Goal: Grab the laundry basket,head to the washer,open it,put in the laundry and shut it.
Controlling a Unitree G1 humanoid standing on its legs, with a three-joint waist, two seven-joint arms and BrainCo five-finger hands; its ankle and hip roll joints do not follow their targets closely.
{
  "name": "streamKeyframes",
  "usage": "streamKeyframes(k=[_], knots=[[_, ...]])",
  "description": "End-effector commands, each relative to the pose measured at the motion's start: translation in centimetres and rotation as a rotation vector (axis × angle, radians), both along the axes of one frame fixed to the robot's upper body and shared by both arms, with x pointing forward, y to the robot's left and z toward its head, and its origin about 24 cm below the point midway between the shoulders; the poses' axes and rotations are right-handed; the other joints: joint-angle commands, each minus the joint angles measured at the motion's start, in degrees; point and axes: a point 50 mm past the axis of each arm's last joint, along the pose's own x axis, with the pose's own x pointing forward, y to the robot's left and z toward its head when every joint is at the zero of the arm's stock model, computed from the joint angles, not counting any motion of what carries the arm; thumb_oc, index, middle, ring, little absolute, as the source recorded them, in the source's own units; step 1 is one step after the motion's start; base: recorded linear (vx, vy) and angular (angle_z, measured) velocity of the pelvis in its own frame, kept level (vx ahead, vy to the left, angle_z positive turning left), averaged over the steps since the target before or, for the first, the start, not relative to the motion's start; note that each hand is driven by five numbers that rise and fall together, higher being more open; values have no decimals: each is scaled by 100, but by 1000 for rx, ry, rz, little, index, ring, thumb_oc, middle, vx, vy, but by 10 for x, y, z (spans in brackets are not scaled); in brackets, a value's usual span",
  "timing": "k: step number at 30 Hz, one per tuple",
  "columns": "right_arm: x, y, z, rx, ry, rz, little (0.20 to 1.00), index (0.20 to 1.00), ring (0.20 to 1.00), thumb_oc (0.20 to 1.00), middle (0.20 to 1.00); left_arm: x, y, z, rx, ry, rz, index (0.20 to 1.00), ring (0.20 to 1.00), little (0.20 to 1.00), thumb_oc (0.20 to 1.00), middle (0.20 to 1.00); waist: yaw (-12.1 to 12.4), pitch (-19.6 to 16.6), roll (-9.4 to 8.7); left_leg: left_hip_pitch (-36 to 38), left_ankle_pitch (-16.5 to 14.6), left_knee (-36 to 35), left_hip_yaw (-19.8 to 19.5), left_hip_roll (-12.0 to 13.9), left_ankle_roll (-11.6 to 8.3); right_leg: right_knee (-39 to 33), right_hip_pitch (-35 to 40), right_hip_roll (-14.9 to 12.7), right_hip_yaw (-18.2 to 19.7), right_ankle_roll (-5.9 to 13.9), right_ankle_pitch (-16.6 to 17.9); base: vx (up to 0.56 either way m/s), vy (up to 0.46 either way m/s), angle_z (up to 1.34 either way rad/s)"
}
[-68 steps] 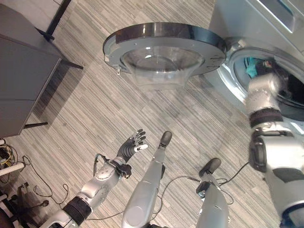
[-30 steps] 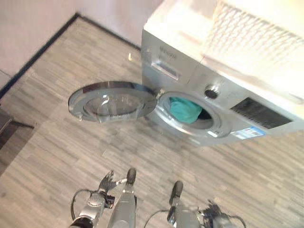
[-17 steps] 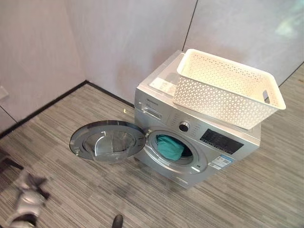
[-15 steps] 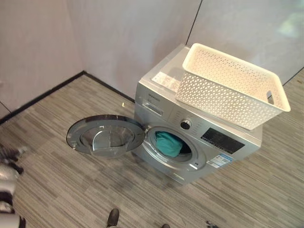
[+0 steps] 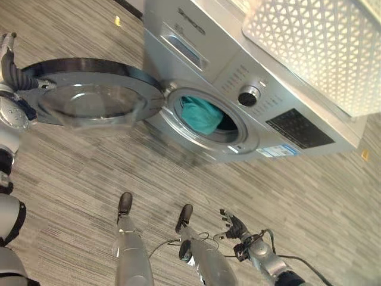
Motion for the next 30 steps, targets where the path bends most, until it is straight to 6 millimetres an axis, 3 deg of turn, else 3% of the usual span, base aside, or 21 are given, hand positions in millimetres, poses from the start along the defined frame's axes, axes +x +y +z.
streamKeyframes(k=[1, 4, 7, 9, 10, 11, 12, 17, 20, 23, 24, 30], knots=[[-22, -31, -16, -47, 88, -48, 1000, 1000, 1000, 1000, 1000, -8, 6, 12, 39, -57, 17, 1000, 1000, 1000, 1000, 1000, -25, -411, 74, 202, -651, 127, 320, -326, 587, 368, 662, -61, 276, 648, -302, -3, 35, -8], [-26, -29, -13, -37, 80, 2, 1000, 1000, 1000, 1000, 1000, -4, -5, 24, 92, -61, -12, 1000, 1000, 1000, 1000, 1000, -141, -436, 7, 105, -722, 228, 374, -293, 604, 322, 590, -39, 378, 681, -214, 4, 12, -19], [-25, -31, -10, -45, 76, 16, 1000, 1000, 1000, 1000, 1000, 2, -12, 23, 74, -45, -58, 1000, 1000, 1000, 1000, 1000, -215, -437, -15, 87, -779, 291, 440, -254, 628, 295, 553, -24, 518, 726, -113, -2, 19, -17], [-23, -39, -10, -77, 81, 0, 1000, 1000, 1000, 1000, 1000, 12, -22, 2, 42, 67, -125, 1000, 1000, 1000, 1000, 1000, -215, -420, 17, 122, -827, 331, 513, -241, 651, 313, 550, -46, 602, 753, -51, -22, 34, -32], [-17, -46, -4, -98, 59, -10, 1000, 1000, 1000, 1000, 1000, 21, -34, -24, 43, 205, -195, 1000, 1000, 1000, 1000, 1000, -204, -395, 76, 163, -863, 354, 541, -249, 671, 349, 561, -64, 635, 747, -79, -24, 35, -25], [-17, -46, -4, -99, 60, -10, 1000, 1000, 1000, 1000, 1000, 21, -33, -24, 42, 205, -195, 1000, 1000, 1000, 1000, 1000, -202, -396, 81, 165, -866, 355, 543, -248, 671, 350, 563, -64, 637, 747, -79, -23, 44, -17], [-16, -50, -2, -108, 57, -11, 1000, 1000, 1000, 1000, 1000, 24, -37, -38, 44, 275, -218, 1000, 1000, 1000, 1000, 1000, -197, -383, 104, 188, -889, 375, 558, -256, 679, 360, 579, -71, 642, 737, -103, -11, 29, -9], [-3, -70, 15, -183, 33, 9, 1000, 1000, 1000, 1000, 1000, 20, -24, -142, -75, 824, -120, 1000, 1000, 1000, 1000, 1000, -286, -410, 274, 428, -949, 391, 639, -284, 732, 488, 650, -65, 672, 684, -271, -16, 26, -5], [-5, -73, 17, -207, 36, 29, 1000, 1000, 1000, 1000, 1000, 23, -35, -157, -40, 916, -138, 1000, 1000, 1000, 1000, 1000, -322, -442, 310, 507, -951, 365, 647, -275, 731, 499, 678, -55, 667, 671, -319, 7, -12, 0], [-11, -85, 17, -254, 52, 24, 1000, 1000, 1000, 1000, 1000, 26, -78, -187, 88, 1022, -310, 1000, 1000, 1000, 1000, 1000, -298, -496, 409, 682, -769, 250, 681, -293, 759, 571, 725, -97, 596, 589, -391, -38, -33, 1], [-11, -85, 17, -254, 52, 24, 1000, 1000, 1000, 1000, 1000, 26, -78, -187, 88, 1023, -310, 1000, 1000, 1000, 1000, 1000, -296, -493, 410, 692, -766, 242, 683, -292, 759, 571, 731, -97, 597, 589, -392, 29, -16, -4], [-33, -107, 4, -339, 138, -10, 1000, 1000, 1000, 1000, 1000, 13, -134, -236, 37, 1108, -565, 1000, 1000, 1000, 1000, 1000, -265, -679, 718, 1202, -692, -64, 720, -310, 732, 677, 1000, -101, 506, 510, -653, 57, -11, 2]])
